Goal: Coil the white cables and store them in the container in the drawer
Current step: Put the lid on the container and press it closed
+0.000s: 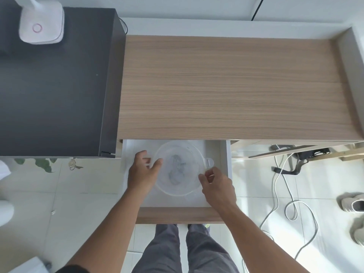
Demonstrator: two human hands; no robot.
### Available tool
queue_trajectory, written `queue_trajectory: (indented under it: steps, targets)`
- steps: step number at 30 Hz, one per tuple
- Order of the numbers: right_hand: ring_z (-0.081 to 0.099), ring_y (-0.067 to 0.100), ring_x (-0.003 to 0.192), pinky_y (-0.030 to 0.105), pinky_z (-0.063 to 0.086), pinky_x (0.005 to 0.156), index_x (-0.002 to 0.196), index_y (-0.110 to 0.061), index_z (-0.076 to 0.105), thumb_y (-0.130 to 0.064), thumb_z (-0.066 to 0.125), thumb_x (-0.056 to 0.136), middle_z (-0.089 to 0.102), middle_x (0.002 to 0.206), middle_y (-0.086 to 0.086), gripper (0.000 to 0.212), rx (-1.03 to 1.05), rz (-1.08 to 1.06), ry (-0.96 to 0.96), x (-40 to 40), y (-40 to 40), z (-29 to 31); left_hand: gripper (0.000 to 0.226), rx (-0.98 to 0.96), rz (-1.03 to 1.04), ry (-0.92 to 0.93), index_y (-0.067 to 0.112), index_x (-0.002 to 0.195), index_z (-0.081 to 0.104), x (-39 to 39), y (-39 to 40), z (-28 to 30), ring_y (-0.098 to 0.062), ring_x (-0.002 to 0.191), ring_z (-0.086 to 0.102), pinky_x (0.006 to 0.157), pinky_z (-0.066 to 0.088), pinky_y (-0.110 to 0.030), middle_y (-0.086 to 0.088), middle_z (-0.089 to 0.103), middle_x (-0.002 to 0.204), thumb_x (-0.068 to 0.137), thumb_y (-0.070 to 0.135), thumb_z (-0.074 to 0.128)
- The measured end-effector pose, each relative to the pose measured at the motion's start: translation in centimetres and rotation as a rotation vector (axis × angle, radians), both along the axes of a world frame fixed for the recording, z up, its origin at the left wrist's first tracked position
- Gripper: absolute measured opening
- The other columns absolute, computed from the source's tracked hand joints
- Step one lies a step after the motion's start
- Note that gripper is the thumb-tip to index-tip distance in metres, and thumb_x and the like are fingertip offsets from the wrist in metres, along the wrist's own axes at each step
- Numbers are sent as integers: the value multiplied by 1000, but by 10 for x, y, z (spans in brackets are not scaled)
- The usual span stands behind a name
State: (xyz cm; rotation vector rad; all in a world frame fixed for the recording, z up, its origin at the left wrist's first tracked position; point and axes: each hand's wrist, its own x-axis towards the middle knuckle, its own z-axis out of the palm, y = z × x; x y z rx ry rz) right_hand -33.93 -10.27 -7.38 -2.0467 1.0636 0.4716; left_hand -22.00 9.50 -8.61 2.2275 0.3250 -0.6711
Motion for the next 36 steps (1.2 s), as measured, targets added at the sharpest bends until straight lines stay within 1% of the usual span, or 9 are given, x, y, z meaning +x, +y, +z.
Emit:
queue_trajectory:
  steps: [4,9,11,14,21,26,31,34,36]
  targets:
    - [71,20,82,37,55,74,100,-31,61,-48,58,96,72,95,-14,18,-39,-12,-36,0,-1,4,67,15,11,29,29,143,42,-1,3,-2,-11,93,62,59,41,-19,9,59,114,87,55,69]
    - [75,11,68,48,62,75,100,-30,61,-42,61,96,70,92,-16,12,81,-57,-81,1,-6,5,32,-13,90,-7,31,112,46,-1,6,-6,3,83,58,58,41,-23,12,60,111,93,50,64]
    - [75,8,61,48,63,71,100,-29,61,-38,62,97,69,92,-16,10,127,-76,-97,0,-8,4,22,-28,150,-15,30,101,49,1,7,-9,-7,86,61,65,49,-29,7,60,113,97,50,56]
    - [75,10,59,46,65,59,97,-30,62,-35,63,97,68,94,-13,5,181,-133,-128,-1,-10,4,18,-63,199,-7,33,93,53,3,9,-12,-21,97,65,86,58,-49,1,63,113,97,50,55]
    - [74,13,59,44,64,53,93,-28,61,-32,65,96,68,90,-9,7,188,-169,-155,6,-4,3,20,-44,206,18,31,94,52,7,9,-17,-24,100,64,90,57,-53,0,65,109,98,51,53]
    - [70,20,79,39,60,75,101,-28,60,-42,59,97,68,98,-14,14,16,-36,-90,8,-7,-3,20,-61,219,43,30,93,53,8,8,-23,-23,98,68,88,59,-50,5,66,105,96,50,55]
    - [68,20,89,31,49,75,100,-23,63,-37,61,97,69,95,-11,14,21,-78,-93,7,-13,-7,13,-54,162,64,30,94,53,1,12,-27,-23,87,70,83,60,-53,2,68,95,98,42,55]
    - [69,20,94,36,56,82,118,-25,58,-35,62,97,71,108,-7,24,27,-106,-107,7,-16,-4,7,-52,103,60,31,103,51,-6,14,-26,-22,81,72,81,60,-53,5,66,95,100,36,55]
    - [69,19,96,42,57,84,132,-31,48,-36,63,97,65,120,-9,39,-38,-53,-108,6,-15,-1,16,-29,59,15,33,111,48,-12,14,-22,-22,87,71,80,59,-48,9,64,103,98,40,55]
